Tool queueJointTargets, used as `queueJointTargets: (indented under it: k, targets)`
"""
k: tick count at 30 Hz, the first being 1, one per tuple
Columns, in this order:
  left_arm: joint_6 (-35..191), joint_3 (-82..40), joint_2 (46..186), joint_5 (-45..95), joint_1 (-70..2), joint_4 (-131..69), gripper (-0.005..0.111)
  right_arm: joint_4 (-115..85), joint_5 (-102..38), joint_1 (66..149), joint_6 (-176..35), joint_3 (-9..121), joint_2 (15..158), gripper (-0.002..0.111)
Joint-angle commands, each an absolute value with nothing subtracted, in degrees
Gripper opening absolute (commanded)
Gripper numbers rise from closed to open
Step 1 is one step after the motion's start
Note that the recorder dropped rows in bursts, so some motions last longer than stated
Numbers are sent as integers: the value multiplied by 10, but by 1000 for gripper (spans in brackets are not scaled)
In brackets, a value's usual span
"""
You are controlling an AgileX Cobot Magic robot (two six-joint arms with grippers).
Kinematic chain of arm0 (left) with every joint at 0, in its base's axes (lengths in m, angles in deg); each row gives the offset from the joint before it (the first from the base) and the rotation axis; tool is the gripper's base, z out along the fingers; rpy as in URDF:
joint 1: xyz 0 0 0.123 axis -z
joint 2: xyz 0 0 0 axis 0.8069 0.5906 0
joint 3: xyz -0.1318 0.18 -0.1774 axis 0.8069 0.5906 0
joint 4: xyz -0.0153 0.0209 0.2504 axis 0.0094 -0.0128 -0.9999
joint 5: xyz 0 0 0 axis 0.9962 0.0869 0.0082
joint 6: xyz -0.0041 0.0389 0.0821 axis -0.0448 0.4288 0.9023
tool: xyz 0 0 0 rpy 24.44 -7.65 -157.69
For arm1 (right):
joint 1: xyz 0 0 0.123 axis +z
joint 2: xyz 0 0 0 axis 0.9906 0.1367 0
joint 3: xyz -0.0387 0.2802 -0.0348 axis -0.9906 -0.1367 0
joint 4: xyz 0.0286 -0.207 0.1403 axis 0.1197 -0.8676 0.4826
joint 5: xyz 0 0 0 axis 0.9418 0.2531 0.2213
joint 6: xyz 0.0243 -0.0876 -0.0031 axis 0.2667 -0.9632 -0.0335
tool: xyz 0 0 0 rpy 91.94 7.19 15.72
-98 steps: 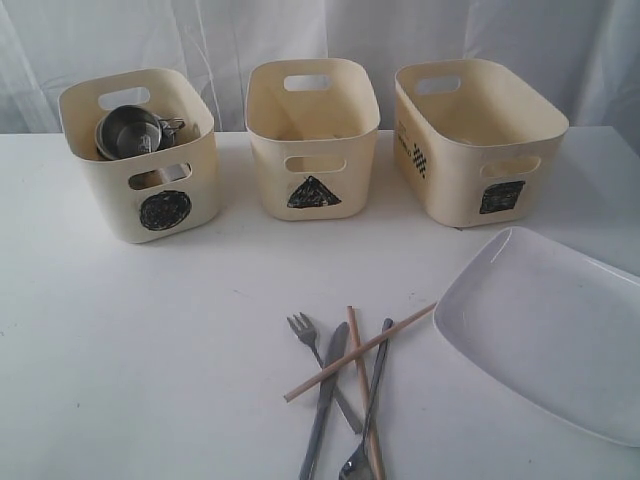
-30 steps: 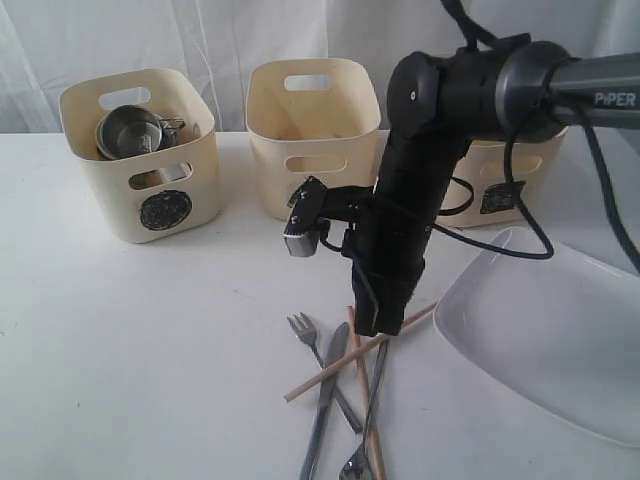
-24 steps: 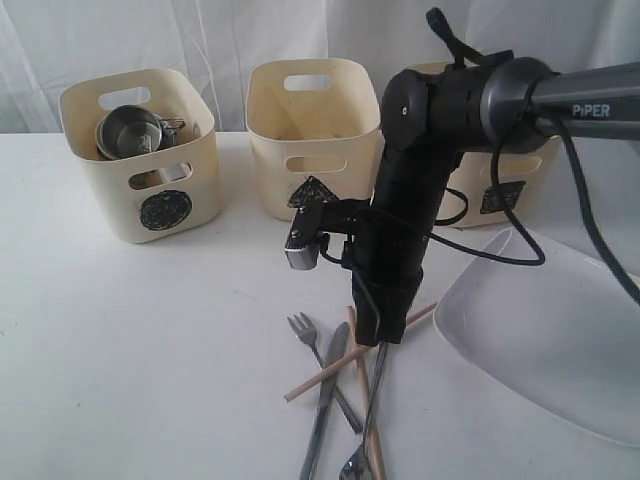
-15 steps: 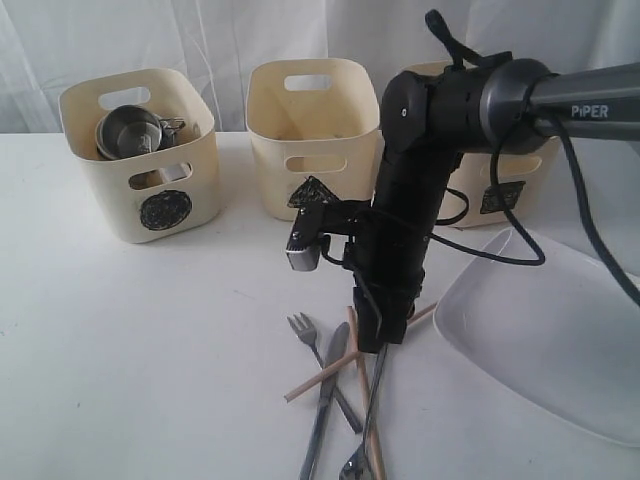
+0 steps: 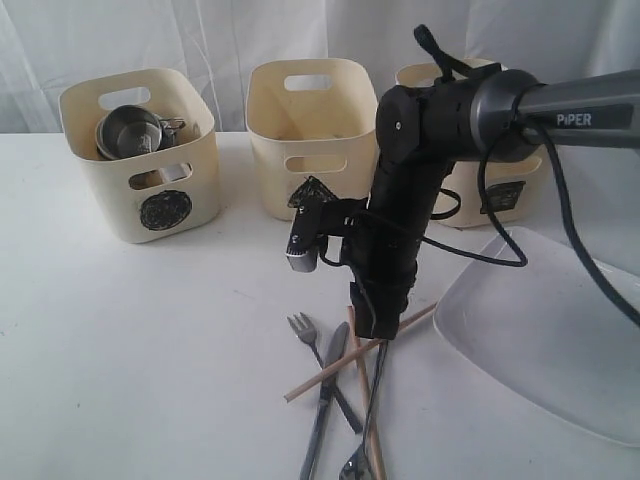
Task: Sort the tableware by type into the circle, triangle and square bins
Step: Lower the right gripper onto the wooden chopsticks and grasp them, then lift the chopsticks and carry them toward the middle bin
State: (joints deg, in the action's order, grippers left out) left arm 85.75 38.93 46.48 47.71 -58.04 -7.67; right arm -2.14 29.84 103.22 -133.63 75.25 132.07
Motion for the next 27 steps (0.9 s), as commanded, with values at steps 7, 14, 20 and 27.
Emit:
queueJointTargets:
  k: [7,14,20,27]
  targets:
    - [859,395,463,494,-583,-77,0,-41,305,1032,-1345,754,1364,33]
    - [859,395,463,494,-583,-77,0,-41,295,1032,-1345,754,1376,32]
    - [859,395,463,494,-583,-77,0,-41,297,1032,-1345,754,1394,4]
    - [859,395,463,494,-583,-77,0,-29,309,1032,-1345,758,1364,0]
